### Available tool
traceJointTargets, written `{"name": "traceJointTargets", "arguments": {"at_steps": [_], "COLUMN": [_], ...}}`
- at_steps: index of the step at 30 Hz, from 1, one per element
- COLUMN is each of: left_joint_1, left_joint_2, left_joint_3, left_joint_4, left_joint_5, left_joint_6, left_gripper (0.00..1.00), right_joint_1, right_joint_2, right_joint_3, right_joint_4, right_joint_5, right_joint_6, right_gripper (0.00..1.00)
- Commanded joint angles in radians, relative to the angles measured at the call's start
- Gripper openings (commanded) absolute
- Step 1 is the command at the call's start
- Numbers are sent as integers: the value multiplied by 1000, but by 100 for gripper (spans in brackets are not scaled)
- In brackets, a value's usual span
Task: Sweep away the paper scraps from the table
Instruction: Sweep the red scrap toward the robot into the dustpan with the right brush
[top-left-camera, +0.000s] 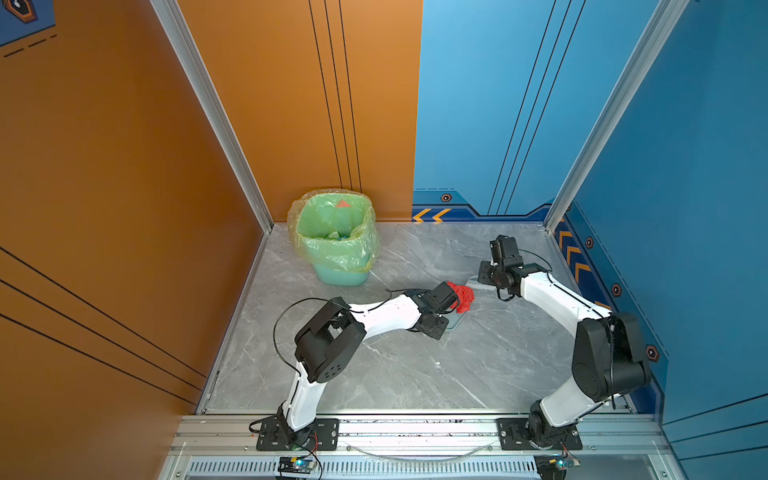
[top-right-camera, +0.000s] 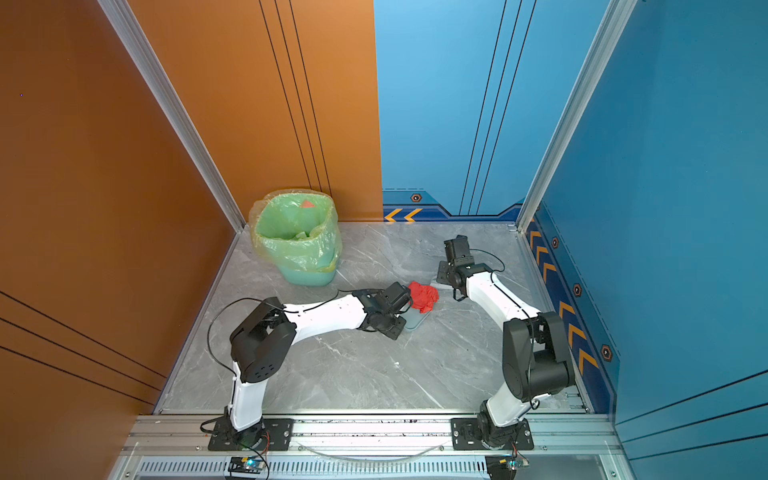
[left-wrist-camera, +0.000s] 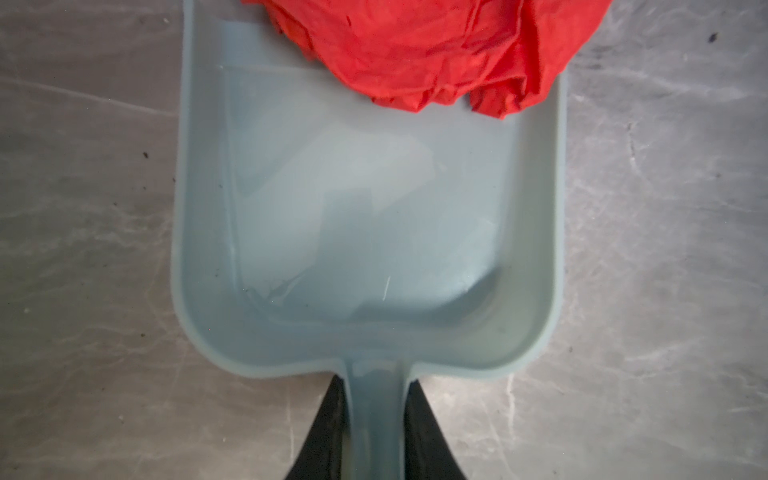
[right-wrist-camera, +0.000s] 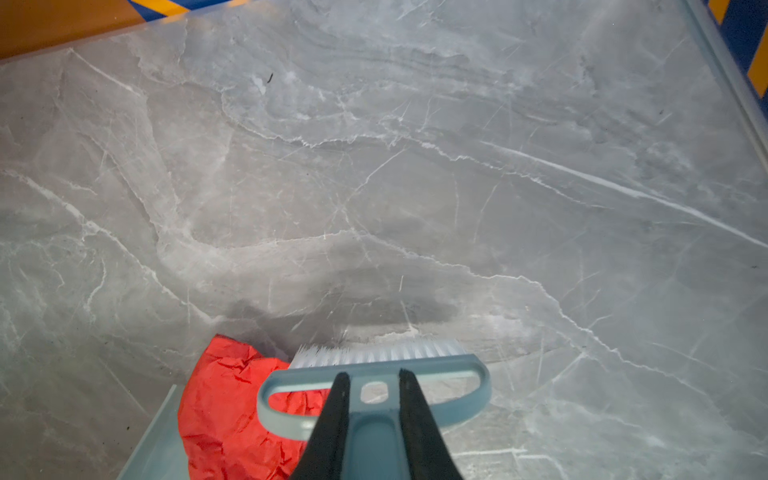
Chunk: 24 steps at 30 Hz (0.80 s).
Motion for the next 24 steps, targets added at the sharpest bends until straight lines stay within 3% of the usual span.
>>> {"name": "traceJointTargets", "arguments": {"at_steps": [1, 16, 24], "left_joint_1": [7, 14, 20], "left_joint_2": [-22, -36, -53], "left_joint_3": [-25, -66, -104], "left_joint_4": [-32, 36, 94], "left_joint_5": [-20, 18, 61], "left_joint_6": [-6, -26, -33], "left_gripper": [0, 0, 0], "right_joint_1": [29, 160, 154], "right_joint_2": [1, -129, -167], "right_joint_3": [25, -135, -151], "right_joint_4": [7, -26, -30], "right_joint_5": [23, 39, 69], "right_joint_6": [-11, 41, 40], "right_gripper": [0, 0, 0]}}
